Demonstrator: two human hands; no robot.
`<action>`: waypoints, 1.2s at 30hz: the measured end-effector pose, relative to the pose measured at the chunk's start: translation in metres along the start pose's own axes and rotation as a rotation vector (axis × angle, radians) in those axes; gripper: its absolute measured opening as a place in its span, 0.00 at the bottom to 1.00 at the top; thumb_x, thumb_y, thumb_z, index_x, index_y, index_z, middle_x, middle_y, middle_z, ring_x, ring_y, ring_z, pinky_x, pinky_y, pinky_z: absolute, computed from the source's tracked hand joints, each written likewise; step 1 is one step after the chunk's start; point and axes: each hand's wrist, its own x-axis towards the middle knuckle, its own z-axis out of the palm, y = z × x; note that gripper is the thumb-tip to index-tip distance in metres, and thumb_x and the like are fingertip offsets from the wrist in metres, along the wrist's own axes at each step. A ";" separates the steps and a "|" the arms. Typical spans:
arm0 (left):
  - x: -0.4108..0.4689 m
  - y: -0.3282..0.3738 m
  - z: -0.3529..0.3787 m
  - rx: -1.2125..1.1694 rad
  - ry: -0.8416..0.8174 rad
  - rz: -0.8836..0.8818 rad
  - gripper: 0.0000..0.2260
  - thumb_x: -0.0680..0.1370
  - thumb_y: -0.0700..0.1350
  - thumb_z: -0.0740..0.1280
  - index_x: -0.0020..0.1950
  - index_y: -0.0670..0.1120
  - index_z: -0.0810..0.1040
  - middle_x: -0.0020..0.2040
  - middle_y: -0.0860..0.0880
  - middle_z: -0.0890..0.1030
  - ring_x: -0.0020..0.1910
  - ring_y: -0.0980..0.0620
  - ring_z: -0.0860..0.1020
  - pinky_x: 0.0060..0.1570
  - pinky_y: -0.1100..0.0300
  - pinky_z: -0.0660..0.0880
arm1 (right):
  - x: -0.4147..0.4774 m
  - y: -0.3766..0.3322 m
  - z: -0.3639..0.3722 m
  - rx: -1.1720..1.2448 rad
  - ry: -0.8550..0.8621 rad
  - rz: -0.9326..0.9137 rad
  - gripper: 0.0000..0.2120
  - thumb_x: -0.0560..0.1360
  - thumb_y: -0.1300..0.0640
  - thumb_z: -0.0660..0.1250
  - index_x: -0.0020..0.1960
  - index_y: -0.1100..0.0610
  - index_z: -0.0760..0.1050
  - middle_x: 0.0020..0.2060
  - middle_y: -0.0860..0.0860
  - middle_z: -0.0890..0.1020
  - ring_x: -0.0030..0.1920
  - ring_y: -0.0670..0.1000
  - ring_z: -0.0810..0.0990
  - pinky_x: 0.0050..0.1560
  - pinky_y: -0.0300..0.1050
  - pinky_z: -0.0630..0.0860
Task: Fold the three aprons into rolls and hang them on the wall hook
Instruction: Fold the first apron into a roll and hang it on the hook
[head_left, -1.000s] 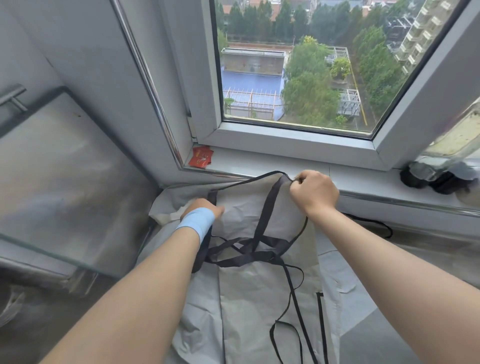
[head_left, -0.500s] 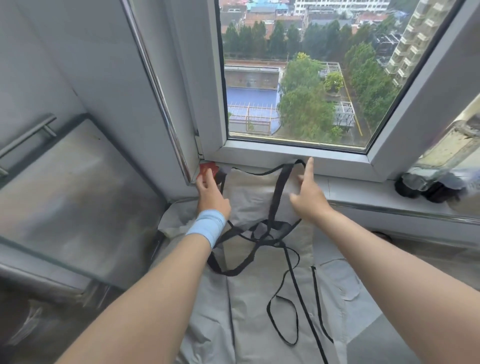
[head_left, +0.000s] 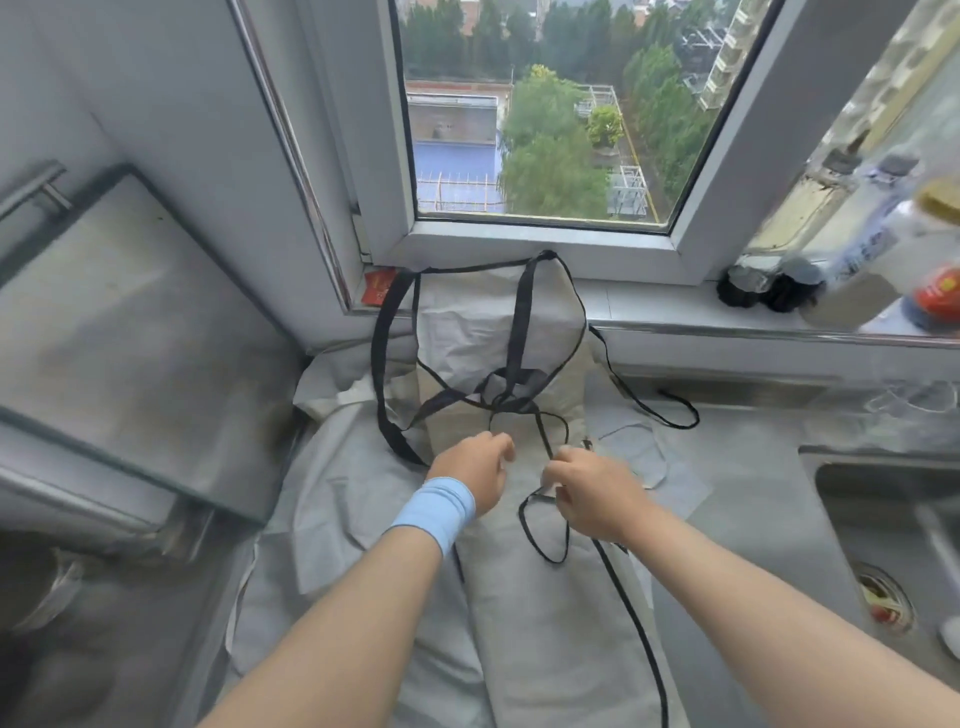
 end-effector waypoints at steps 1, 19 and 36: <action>-0.007 0.002 0.011 0.018 -0.059 -0.003 0.11 0.78 0.45 0.60 0.59 0.54 0.72 0.56 0.52 0.76 0.55 0.48 0.76 0.52 0.52 0.75 | -0.016 0.000 0.009 0.003 -0.056 0.035 0.12 0.72 0.59 0.64 0.54 0.51 0.79 0.50 0.49 0.77 0.51 0.54 0.78 0.40 0.42 0.65; -0.148 0.061 0.130 0.186 -0.132 0.011 0.11 0.76 0.45 0.62 0.57 0.54 0.76 0.56 0.50 0.74 0.57 0.47 0.74 0.50 0.58 0.68 | -0.188 -0.011 0.063 -0.057 -0.186 -0.346 0.26 0.67 0.36 0.64 0.59 0.50 0.71 0.53 0.51 0.72 0.50 0.54 0.74 0.49 0.49 0.74; -0.239 0.105 0.176 0.281 -0.257 -0.025 0.21 0.70 0.47 0.69 0.61 0.50 0.69 0.66 0.49 0.65 0.64 0.45 0.65 0.60 0.53 0.71 | -0.263 -0.005 0.066 0.021 -0.307 -0.240 0.08 0.76 0.54 0.63 0.52 0.53 0.77 0.63 0.47 0.74 0.61 0.53 0.75 0.50 0.48 0.74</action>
